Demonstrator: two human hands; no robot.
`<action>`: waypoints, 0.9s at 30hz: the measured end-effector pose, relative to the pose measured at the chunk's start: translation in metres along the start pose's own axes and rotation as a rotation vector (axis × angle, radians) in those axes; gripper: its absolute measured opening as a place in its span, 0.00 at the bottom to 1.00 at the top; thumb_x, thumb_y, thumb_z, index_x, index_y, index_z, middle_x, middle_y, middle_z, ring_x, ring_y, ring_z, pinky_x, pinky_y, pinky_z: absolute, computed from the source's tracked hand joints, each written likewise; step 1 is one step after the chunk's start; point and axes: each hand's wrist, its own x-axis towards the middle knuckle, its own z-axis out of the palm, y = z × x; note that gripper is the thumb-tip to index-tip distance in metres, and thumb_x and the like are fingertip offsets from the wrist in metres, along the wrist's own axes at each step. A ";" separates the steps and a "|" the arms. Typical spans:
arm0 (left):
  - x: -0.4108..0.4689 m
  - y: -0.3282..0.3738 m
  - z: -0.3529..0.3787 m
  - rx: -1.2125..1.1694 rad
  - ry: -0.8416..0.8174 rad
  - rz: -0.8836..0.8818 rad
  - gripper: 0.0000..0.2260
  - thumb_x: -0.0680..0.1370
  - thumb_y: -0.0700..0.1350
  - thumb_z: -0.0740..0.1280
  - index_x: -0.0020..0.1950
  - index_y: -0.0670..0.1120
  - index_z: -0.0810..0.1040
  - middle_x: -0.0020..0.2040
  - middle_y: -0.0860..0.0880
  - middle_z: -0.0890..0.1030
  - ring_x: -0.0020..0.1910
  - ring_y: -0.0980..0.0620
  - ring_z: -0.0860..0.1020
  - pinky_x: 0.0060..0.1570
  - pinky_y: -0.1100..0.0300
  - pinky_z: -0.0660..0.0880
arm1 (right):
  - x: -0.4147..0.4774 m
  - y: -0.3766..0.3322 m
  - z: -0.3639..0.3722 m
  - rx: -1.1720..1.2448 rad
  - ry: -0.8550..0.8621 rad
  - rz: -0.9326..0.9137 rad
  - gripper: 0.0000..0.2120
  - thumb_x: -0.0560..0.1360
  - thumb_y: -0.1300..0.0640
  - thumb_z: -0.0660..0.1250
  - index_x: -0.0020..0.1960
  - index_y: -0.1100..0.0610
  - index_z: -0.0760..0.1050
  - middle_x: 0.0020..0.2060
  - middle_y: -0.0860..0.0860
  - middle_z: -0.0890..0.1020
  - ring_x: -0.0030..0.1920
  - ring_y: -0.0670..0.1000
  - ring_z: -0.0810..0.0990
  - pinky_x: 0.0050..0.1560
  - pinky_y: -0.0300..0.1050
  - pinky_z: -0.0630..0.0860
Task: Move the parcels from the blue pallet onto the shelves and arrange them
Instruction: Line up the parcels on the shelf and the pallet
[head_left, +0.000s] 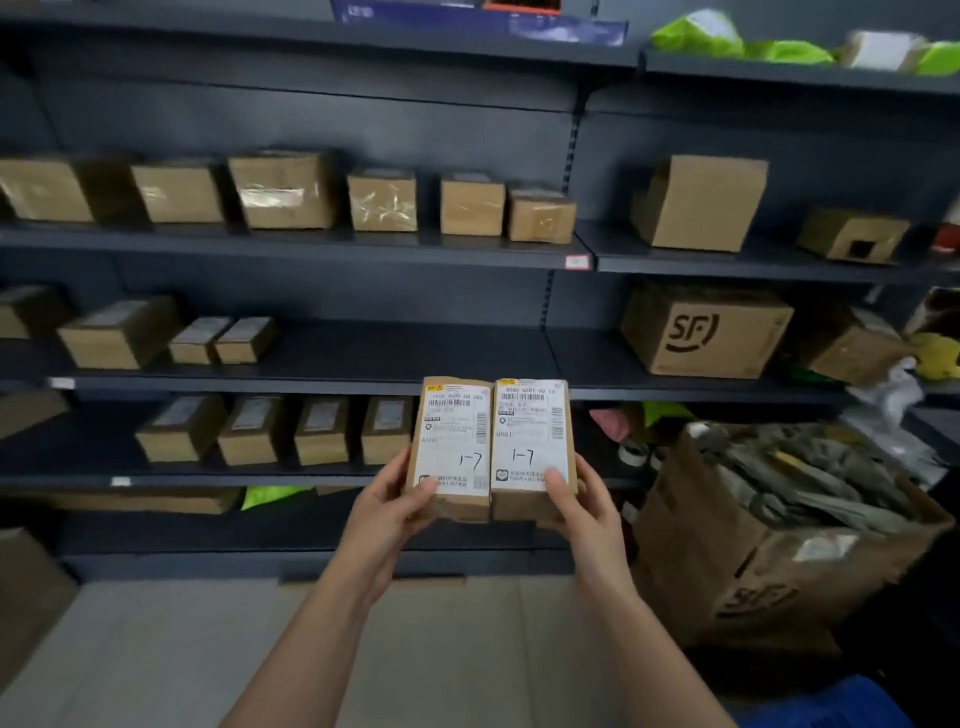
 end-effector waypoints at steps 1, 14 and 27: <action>0.006 0.006 -0.008 -0.006 0.018 0.006 0.25 0.76 0.38 0.68 0.71 0.54 0.71 0.57 0.51 0.83 0.57 0.49 0.81 0.57 0.48 0.76 | 0.008 0.000 0.012 -0.012 -0.014 0.003 0.32 0.65 0.42 0.71 0.68 0.44 0.70 0.58 0.43 0.80 0.58 0.45 0.78 0.62 0.50 0.75; 0.115 0.056 -0.081 -0.041 0.250 0.084 0.25 0.76 0.39 0.67 0.72 0.52 0.69 0.59 0.49 0.81 0.57 0.49 0.79 0.57 0.49 0.77 | 0.156 0.019 0.133 -0.062 -0.216 0.071 0.21 0.77 0.48 0.66 0.69 0.44 0.69 0.58 0.44 0.79 0.59 0.45 0.76 0.63 0.50 0.72; 0.253 0.075 -0.181 -0.026 0.413 -0.014 0.21 0.77 0.41 0.68 0.68 0.54 0.71 0.60 0.49 0.80 0.59 0.47 0.78 0.59 0.45 0.76 | 0.276 0.058 0.253 -0.197 -0.295 0.206 0.26 0.75 0.42 0.67 0.71 0.43 0.67 0.62 0.46 0.76 0.61 0.49 0.74 0.67 0.55 0.69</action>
